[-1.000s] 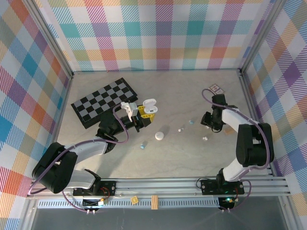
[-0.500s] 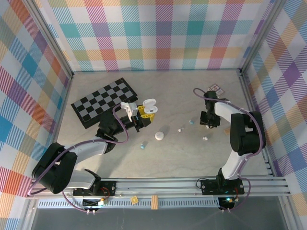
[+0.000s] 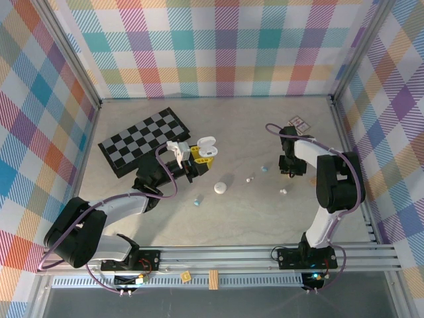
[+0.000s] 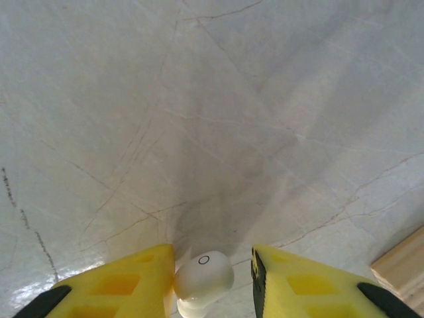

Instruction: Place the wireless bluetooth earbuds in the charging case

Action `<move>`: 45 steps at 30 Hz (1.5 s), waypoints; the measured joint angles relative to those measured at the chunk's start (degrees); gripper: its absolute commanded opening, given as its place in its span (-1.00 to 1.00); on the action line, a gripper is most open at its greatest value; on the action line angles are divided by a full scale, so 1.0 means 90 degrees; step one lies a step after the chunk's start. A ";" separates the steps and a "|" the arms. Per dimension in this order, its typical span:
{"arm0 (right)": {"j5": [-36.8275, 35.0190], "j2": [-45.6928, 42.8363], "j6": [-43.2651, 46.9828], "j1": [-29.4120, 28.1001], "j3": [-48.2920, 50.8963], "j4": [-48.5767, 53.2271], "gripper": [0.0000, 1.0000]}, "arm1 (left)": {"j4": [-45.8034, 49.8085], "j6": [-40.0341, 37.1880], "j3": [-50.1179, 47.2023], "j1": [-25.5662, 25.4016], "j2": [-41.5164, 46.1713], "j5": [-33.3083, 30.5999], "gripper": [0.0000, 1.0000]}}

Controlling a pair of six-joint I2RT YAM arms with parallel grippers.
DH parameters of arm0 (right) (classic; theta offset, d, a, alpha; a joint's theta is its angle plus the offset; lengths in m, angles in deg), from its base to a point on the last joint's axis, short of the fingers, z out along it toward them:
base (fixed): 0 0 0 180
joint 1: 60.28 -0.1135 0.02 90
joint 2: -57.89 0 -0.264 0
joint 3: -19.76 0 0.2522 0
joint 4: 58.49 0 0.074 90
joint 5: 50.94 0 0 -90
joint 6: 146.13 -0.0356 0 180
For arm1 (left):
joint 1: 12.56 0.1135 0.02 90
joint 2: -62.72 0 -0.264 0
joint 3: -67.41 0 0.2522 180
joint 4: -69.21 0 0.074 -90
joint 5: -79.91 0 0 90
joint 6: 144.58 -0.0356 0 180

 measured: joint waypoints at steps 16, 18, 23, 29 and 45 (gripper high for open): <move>0.0073 0.0007 -0.0070 0.0000 0.0007 0.0032 -0.42 | 0.0000 0.0000 0.0000 0.0000 0.0000 0.0002 -0.32; 0.0187 -0.0022 -0.0083 0.0002 0.0039 0.0002 -0.42 | 0.0000 0.0000 0.0000 0.0000 0.0000 0.0005 -0.33; 0.0811 -0.0274 0.0039 0.0005 0.0321 -0.0338 -0.37 | 0.0005 -0.0002 0.0000 0.0000 0.0000 0.0005 -0.32; 0.1530 -0.0444 0.0571 -0.0182 0.0403 -0.0415 -0.38 | 0.0104 -0.0017 0.0000 0.0000 0.0121 0.0000 -0.32; 0.1615 -0.0942 0.0624 -0.0986 0.0712 -0.0588 -0.01 | 0.0304 -0.0100 -0.0005 0.0000 0.0296 -0.0010 -0.32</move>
